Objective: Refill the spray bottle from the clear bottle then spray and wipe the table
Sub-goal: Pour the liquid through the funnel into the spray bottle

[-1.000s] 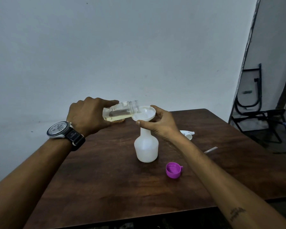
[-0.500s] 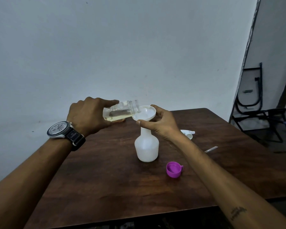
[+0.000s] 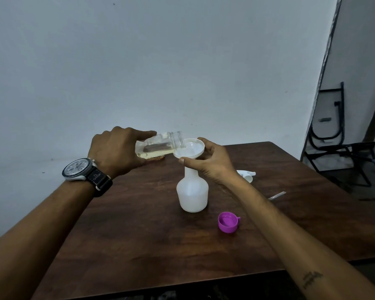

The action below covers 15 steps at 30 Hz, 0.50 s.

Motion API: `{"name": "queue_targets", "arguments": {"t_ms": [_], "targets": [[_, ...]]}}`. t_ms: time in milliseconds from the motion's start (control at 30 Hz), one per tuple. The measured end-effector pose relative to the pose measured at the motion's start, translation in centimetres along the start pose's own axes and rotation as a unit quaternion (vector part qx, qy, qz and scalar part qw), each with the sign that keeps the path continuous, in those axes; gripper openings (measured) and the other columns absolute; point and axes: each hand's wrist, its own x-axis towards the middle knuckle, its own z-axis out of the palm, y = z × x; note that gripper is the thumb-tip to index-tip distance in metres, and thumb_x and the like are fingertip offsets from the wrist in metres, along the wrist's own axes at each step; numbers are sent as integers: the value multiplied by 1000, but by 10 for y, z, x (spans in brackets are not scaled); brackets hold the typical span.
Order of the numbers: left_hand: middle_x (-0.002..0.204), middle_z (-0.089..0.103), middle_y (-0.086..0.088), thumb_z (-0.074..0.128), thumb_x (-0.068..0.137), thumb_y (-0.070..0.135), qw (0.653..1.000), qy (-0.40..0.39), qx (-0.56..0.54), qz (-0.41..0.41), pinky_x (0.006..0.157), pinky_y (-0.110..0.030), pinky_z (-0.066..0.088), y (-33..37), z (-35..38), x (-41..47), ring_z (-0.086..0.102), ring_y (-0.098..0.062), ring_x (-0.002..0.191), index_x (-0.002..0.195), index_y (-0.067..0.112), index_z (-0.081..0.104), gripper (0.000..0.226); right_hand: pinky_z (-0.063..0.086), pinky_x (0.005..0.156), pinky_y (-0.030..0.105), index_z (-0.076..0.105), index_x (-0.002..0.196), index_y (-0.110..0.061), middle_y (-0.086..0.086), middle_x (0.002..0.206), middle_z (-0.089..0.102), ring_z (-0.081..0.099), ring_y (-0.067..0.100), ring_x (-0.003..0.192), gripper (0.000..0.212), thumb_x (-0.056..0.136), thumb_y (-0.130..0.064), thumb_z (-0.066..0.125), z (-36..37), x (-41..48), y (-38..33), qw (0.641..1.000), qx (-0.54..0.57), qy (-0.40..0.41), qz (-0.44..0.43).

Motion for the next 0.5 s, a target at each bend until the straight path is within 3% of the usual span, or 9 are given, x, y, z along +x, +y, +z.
{"name": "queue_targets", "arguments": {"t_ms": [500], "targets": [[119,72,7,74,73,62,1000,-2,2,0,68,-33,46,1,-1,0,67,-29,101,138,53,51,70,60,87,36,73,108,-12,7,106,78,74,20,100,42,71,-14,95,0,-2,-2,1000,-4,0,-5]]}}
